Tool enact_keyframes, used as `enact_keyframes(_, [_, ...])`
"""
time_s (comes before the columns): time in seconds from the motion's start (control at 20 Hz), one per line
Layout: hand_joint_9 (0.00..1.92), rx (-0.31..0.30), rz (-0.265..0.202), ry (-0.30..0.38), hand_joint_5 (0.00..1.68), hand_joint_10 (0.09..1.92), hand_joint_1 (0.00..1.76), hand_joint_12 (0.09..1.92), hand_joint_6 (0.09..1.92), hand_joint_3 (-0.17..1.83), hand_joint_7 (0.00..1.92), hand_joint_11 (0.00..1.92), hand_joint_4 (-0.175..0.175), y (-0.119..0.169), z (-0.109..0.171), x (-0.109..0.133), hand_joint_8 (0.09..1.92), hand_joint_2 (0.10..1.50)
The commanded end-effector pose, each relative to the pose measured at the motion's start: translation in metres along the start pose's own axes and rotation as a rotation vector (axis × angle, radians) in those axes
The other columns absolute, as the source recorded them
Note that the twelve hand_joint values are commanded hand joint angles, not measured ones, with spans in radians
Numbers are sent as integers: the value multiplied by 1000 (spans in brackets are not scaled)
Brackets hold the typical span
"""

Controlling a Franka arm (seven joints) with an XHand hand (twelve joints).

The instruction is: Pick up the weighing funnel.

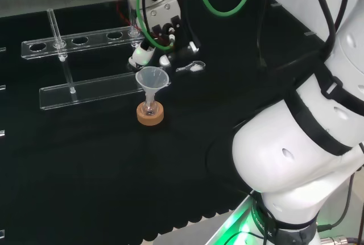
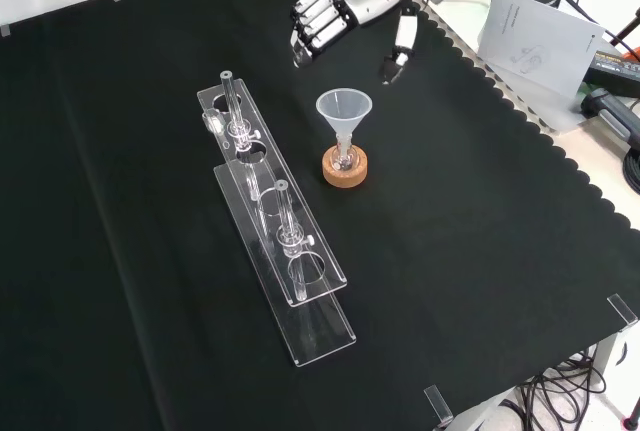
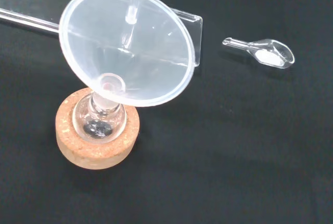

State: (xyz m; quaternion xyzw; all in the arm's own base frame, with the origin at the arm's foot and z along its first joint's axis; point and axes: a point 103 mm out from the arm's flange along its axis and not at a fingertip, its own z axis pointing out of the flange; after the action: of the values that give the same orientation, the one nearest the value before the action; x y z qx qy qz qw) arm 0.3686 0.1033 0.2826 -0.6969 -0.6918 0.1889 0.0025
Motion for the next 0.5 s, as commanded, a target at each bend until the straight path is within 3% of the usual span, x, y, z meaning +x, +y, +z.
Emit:
enact_keyframes(0.05, [217, 6, -26, 75, 281, 724, 521, 1418, 87, 336, 16, 145, -45, 9, 8, -36, 643, 677])
enact_keyframes(0.35, [234, -12, -18, 107, 288, 726, 515, 1417, 87, 331, 30, 148, -45, 25, 13, -75, 653, 680])
enact_keyframes(0.5, [297, 10, -35, 128, 327, 713, 538, 1403, 87, 324, 80, 181, -47, 37, 15, -100, 667, 689])
